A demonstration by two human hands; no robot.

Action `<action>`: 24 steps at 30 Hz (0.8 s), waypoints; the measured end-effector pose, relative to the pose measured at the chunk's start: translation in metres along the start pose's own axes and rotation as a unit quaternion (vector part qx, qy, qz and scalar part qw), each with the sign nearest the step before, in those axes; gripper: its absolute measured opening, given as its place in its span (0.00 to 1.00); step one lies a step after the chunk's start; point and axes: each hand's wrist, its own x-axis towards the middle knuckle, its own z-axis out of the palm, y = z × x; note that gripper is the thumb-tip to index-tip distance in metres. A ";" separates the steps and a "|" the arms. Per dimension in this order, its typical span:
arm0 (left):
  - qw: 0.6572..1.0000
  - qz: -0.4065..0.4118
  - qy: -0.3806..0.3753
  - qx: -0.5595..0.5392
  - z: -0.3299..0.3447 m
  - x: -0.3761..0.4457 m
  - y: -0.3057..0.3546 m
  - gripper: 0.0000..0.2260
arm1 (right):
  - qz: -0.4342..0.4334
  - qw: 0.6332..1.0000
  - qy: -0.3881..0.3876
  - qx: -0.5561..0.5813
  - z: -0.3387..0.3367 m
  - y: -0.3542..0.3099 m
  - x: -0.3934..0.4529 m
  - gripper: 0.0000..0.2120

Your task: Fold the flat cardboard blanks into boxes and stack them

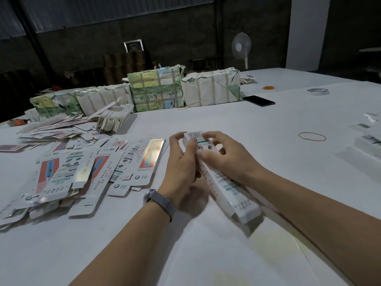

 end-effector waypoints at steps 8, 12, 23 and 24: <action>1.000 0.023 0.015 0.002 0.000 0.001 0.012 0.10 | -0.033 0.988 0.034 -0.146 -0.030 -0.023 -0.007 0.32; 0.999 0.026 -0.004 0.023 -0.003 0.001 0.012 0.09 | -0.008 0.980 0.091 -0.175 -0.079 -0.030 -0.013 0.35; 0.989 0.072 -0.084 0.103 -0.005 0.008 -0.006 0.09 | 0.187 0.828 0.139 -0.510 -0.274 -0.009 -0.093 0.30; 0.987 0.067 -0.090 0.118 -0.006 0.009 -0.009 0.08 | 0.210 0.809 0.137 -0.531 -0.288 -0.007 -0.097 0.29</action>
